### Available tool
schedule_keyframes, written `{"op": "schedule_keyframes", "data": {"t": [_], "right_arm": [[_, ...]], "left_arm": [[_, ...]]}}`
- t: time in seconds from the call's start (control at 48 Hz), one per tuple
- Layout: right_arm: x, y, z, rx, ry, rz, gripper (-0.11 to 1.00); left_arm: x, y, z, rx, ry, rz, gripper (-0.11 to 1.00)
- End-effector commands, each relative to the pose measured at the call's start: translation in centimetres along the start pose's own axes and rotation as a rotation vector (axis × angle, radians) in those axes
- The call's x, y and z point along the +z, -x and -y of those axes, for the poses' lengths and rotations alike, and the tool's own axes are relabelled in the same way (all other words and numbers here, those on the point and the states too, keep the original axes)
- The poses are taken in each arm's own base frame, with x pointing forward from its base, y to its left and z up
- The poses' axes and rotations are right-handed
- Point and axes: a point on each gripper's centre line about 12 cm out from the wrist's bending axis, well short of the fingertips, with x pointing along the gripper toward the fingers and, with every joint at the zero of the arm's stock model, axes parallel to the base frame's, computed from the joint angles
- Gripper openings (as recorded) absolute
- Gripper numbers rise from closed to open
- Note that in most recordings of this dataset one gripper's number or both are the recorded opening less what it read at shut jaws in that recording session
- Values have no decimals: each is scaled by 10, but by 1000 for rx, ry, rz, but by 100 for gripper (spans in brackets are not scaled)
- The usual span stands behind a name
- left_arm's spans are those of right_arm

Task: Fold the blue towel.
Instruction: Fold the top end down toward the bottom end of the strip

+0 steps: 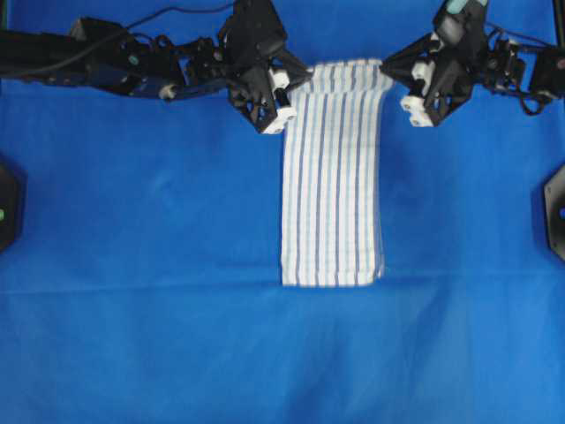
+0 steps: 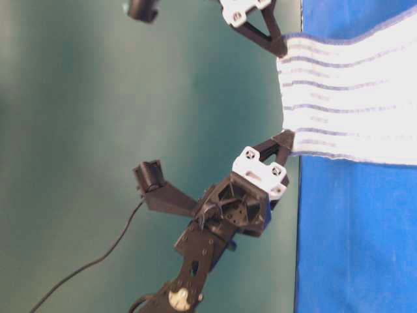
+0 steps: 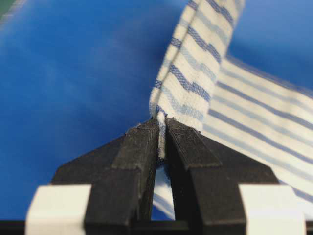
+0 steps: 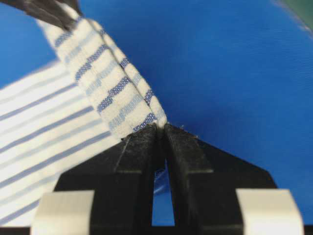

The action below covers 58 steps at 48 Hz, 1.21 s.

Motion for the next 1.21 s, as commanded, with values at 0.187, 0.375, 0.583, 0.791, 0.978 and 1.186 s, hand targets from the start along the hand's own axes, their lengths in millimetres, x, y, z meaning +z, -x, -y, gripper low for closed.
{"op": "schedule_keyframes", "data": {"t": [0.187,0.375,0.583,0.791,0.978,1.186], "right_arm": [[-11,38,-59,149,77,-1,9],[-27,49,-90,237,109,-54,9],[-37,54,-114,306,128,-96,9],[-46,53,-131,348,147,-138,9],[-53,48,-144,372,165,-178,9],[-60,41,-153,380,170,-216,9]], "left_arm": [[-2,34,58,-117,-68,17,3],[-9,52,92,-192,-94,9,3],[-21,60,122,-255,-133,-32,3],[-30,67,149,-313,-171,-54,3],[-36,70,161,-339,-188,-63,3],[-49,59,166,-343,-190,-82,3]]}}
